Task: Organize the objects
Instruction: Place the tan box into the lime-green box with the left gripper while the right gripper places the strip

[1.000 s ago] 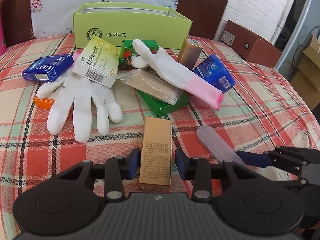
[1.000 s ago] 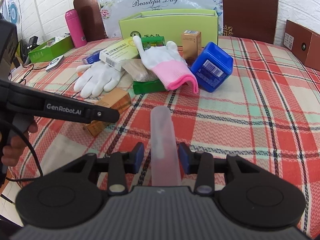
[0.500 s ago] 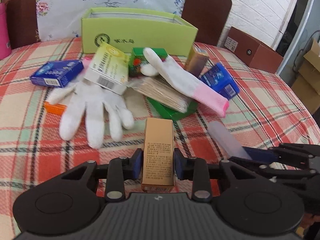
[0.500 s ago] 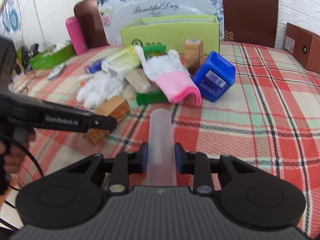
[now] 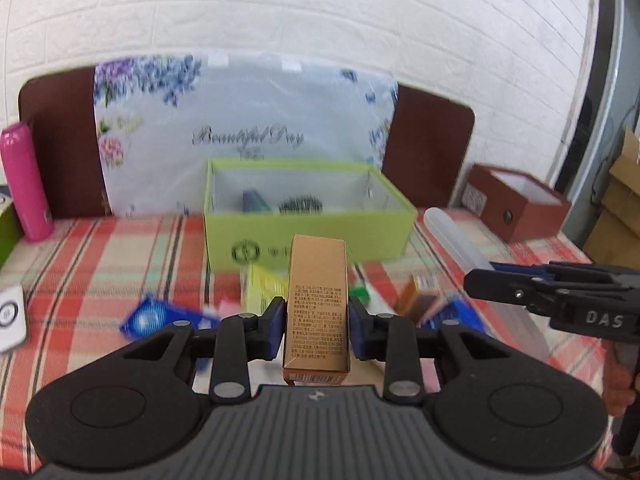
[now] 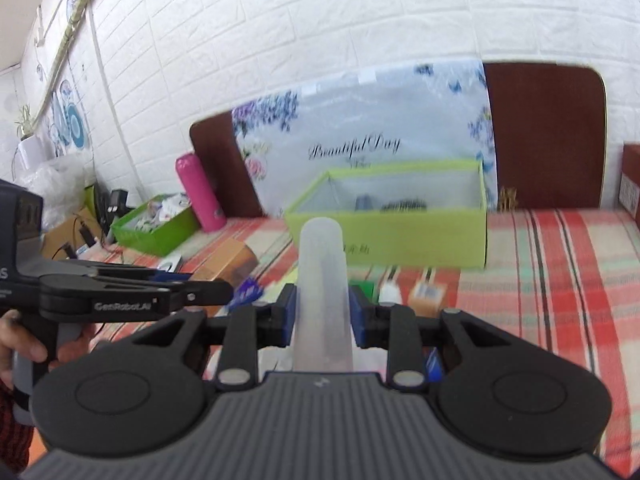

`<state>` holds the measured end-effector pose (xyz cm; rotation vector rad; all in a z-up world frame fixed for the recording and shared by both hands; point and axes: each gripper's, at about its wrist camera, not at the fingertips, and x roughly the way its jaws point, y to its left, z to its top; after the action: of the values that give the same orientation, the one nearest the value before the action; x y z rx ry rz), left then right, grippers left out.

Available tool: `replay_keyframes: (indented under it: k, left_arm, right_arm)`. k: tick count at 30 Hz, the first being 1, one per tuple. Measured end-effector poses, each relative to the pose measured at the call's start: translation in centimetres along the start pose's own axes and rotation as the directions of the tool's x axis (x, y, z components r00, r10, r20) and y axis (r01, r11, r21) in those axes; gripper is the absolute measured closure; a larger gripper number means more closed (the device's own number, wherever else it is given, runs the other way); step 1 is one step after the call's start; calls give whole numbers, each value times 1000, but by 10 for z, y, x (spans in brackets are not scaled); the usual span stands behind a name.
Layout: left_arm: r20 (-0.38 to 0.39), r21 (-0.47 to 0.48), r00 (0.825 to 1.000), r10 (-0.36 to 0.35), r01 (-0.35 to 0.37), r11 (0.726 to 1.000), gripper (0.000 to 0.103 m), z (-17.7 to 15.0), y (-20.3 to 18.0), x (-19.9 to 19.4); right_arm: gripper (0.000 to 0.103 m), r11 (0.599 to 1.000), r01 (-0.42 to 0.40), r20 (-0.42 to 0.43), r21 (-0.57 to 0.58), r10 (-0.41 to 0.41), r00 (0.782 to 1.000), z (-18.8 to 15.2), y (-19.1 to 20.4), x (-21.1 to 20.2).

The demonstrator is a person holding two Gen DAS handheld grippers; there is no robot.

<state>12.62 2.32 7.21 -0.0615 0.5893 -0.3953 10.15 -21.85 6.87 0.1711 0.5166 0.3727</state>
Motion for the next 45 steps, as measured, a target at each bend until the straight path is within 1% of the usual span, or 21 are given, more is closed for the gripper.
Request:
replay_keyframes:
  k: [2, 4, 7, 11, 14, 18, 21, 24, 25, 26, 27, 28, 29, 30, 31, 32, 36, 38, 43, 45]
  left_arm:
    - [15, -44, 1000, -14, 14, 999, 69, 22, 6, 10]
    - [31, -72, 999, -8, 11, 997, 69, 41, 12, 23]
    - [59, -79, 997, 43, -39, 996, 69, 67, 15, 47]
    - [51, -146, 996, 75, -67, 987, 69, 94, 34, 86]
    - [33, -159, 994, 103, -97, 983, 69, 104, 46, 114]
    - [13, -190, 994, 106, -102, 977, 69, 110, 61, 141]
    - [-12, -175, 995, 97, -98, 980, 69, 111, 67, 158]
    - [-17, -143, 995, 95, -97, 985, 69, 107, 69, 171]
    - [-8, -129, 994, 110, -110, 985, 58, 105, 69, 173]
    - [-9, -123, 991, 135, -135, 983, 30, 103, 69, 174]
    - [-8, -125, 985, 170, -169, 978, 20, 101, 68, 174]
    - [7, -126, 980, 197, -194, 973, 17, 99, 68, 171]
    - [22, -119, 979, 203, -199, 973, 17, 97, 69, 169]
    - [26, -116, 980, 197, -192, 974, 17, 97, 70, 166]
    - [24, -125, 981, 194, -189, 974, 17, 97, 73, 165]
    - [20, -138, 980, 196, -191, 972, 17, 97, 74, 162]
    - [25, -149, 979, 204, -198, 969, 17, 97, 72, 148]
    - [16, -152, 978, 209, -204, 967, 17, 96, 68, 140]
    - [17, -161, 975, 221, -216, 963, 16, 90, 52, 107]
    - [14, -166, 980, 199, -193, 967, 16, 86, 46, 92]
  right_arm:
    - [76, 1000, 0, 20, 15, 0, 1000, 18, -7, 15]
    - [76, 1000, -3, 31, 20, 2, 1000, 35, -13, 34]
    - [76, 1000, 18, 34, 7, -19, 999, 57, -20, 67]
    - [76, 999, 50, 33, -9, -49, 998, 77, -30, 115]
    - [76, 997, 70, 33, -21, -69, 997, 87, -36, 151]
    - [76, 995, 94, 24, -31, -93, 995, 94, -46, 193]
    - [76, 995, 94, 0, -23, -94, 996, 93, -54, 220]
    - [75, 995, 95, -52, -4, -95, 994, 84, -63, 244]
    - [61, 996, 94, -77, -7, -94, 993, 80, -65, 252]
    - [51, 994, 105, -101, -13, -106, 989, 77, -67, 258]
    - [33, 992, 125, -116, -19, -126, 985, 73, -69, 260]
    - [30, 989, 146, -119, -15, -146, 982, 71, -71, 260]
    - [29, 989, 151, -115, 6, -149, 982, 70, -74, 257]
    - [23, 989, 144, -102, 30, -140, 985, 71, -77, 253]
    - [13, 990, 133, -82, 49, -129, 988, 72, -80, 246]
    - [11, 990, 129, -67, 61, -125, 990, 73, -82, 240]
    - [4, 989, 115, -33, 96, -112, 993, 78, -84, 220]
    - [0, 986, 116, -17, 117, -115, 993, 79, -83, 209]
    - [0, 987, 92, 27, 134, -96, 995, 79, -73, 173]
    - [0, 987, 81, 45, 135, -88, 995, 77, -68, 154]
